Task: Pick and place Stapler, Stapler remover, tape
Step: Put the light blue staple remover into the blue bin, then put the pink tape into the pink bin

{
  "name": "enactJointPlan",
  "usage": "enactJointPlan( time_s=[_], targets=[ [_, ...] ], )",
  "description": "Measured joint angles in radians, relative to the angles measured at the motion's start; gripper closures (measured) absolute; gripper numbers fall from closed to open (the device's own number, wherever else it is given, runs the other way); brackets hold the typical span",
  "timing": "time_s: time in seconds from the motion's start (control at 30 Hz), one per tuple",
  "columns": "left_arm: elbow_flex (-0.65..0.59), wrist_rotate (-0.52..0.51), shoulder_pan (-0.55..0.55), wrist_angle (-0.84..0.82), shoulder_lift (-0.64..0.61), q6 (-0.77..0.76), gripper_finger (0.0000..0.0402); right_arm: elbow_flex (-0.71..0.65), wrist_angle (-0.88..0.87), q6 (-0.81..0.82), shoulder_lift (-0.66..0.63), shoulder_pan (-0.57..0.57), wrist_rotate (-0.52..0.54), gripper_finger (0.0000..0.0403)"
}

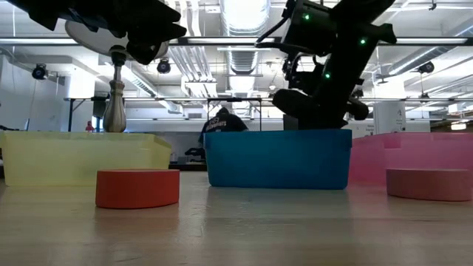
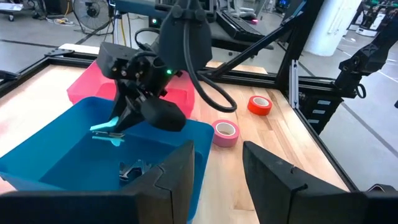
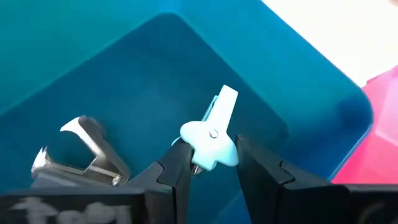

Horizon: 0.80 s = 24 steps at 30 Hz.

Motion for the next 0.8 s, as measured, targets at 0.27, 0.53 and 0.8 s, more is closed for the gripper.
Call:
enactJointPlan(
  time_s=[0.27, 0.53, 0.8],
  targets=[
    [0.000, 0.000, 0.000, 0.000, 0.000, 0.000, 0.0261, -0.017, 0.000, 0.003, 0.000, -0.001, -0.010, 0.0275],
    [0.000, 0.000, 0.000, -0.001, 0.000, 0.000, 0.0261, -0.036, 0.001, 0.001, 0.000, 0.000, -0.010, 0.0244],
    [0.000, 0.000, 0.000, -0.002, 0.000, 0.003, 0.0261, 0.004, -0.004, -0.041, -0.001, 0.007, -0.061, 0.0228]
  ],
)
